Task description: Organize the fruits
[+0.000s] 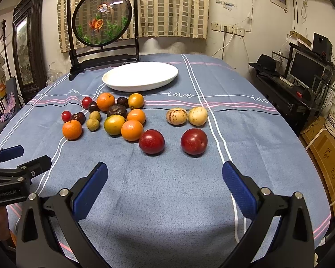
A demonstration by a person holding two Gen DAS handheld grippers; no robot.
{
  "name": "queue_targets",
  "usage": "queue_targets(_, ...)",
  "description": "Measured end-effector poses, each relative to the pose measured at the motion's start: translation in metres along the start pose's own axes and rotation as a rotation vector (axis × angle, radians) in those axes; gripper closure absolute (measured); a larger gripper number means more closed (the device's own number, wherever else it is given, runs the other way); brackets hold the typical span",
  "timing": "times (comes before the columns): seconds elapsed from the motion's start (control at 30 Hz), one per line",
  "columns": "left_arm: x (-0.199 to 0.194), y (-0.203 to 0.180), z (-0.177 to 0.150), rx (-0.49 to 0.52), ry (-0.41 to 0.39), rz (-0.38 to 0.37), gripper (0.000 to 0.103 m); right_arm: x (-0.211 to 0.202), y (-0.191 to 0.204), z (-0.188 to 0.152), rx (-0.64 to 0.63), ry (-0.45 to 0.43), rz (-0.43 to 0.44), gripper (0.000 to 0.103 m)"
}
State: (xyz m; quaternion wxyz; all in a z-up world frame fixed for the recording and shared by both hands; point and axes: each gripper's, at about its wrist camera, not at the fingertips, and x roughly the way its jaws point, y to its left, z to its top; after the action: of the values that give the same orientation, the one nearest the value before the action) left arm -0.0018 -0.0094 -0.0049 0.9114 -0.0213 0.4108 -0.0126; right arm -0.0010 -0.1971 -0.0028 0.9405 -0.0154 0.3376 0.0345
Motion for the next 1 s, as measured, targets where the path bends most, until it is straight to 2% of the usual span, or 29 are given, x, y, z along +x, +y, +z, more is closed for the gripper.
queue_targets(1.0,-0.0011,-0.002,-0.0033,0.0,0.001,0.002,0.006,0.0004,0.0006,-0.004,-0.006,0.005,0.015,0.001)
